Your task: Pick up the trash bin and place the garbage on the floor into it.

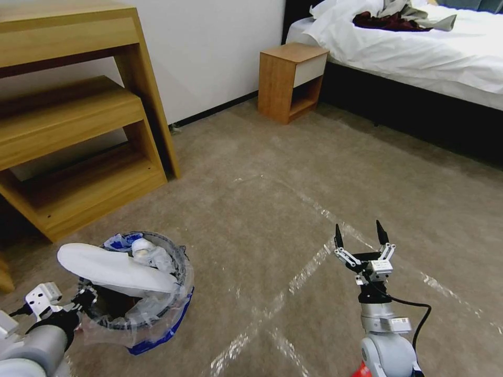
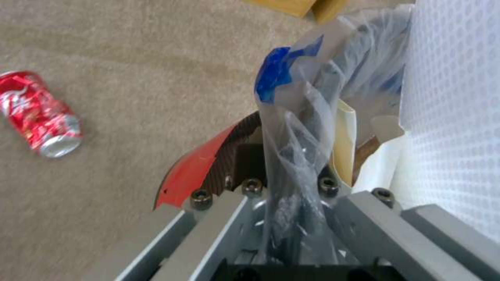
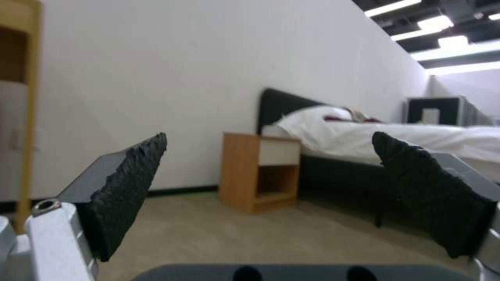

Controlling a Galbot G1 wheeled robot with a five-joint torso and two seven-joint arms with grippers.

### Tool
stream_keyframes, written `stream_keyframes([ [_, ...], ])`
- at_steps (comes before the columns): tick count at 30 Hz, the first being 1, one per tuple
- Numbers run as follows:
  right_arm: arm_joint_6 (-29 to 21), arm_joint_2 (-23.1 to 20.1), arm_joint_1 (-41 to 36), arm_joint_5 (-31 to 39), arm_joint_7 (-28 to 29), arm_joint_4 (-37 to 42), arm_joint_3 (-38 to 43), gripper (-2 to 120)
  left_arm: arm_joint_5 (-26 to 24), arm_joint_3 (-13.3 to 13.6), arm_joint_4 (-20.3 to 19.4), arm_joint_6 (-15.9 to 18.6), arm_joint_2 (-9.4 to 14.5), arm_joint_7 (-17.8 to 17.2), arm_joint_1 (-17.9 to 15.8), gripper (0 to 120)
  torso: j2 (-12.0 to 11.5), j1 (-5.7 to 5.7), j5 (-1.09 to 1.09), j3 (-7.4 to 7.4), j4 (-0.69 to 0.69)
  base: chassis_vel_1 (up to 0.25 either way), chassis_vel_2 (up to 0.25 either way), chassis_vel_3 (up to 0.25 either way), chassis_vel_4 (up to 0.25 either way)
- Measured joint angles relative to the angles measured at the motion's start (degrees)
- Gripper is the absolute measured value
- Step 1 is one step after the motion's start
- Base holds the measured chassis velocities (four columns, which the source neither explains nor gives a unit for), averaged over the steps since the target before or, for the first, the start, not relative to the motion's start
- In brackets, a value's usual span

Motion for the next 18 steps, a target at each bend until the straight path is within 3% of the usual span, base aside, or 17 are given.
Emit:
stream_keyframes([
  [2, -0.8, -0.2, 0.2, 0.1, 1.3, -0.5, 0.1, 100, 0.0, 0.0, 0.1, 0.0, 0.0, 0.0, 0.0, 0, 0.0, 0.0, -0.01, 0.0, 0.0, -0.073, 0.082, 0.095, -0.068],
  [6, -13.5, -3.7, 0.5, 1.4, 13.8, -0.9, 0.6, 100, 0.1, 0.3, 0.1, 0.0, 0.0, 0.0, 0.2, 0, 0.0, -0.01, -0.01, -0.02, 0.02, -0.015, 0.026, 0.008, -0.018],
  [11, -20.5, -9.1, -0.3, 3.1, 21.6, -1.9, -0.4, 100, 0.1, 0.4, 0.1, 0.0, 0.3, 0.0, 0.4, 0, 0.0, -0.01, 0.0, -0.03, 0.01, 0.0, 0.0, 0.0, 0.0],
  [14, -28.8, -16.5, -3.7, 10.9, 32.2, -0.3, -3.4, 100, 0.1, 0.5, 0.1, 0.1, 0.7, 0.0, 0.7, 0, 0.0, 0.0, -0.03, -0.02, 0.01, 0.0, 0.0, 0.0, 0.0],
  [15, -28.8, -16.5, -3.7, 10.9, 32.2, -0.3, -3.4, 100, 0.1, 0.5, 0.1, 0.1, 0.7, 0.0, 0.7, 0, 0.0, 0.0, -0.03, -0.02, 0.01, 0.0, 0.0, 0.0, 0.0],
  [18, -38.6, -19.0, -7.0, 22.6, 42.6, 2.8, -4.8, 100, -0.1, 0.5, 0.1, 0.1, 1.2, 0.0, 0.7, 0, 0.0, -0.01, -0.01, -0.02, -0.01, 0.0, 0.0, 0.0, 0.0],
])
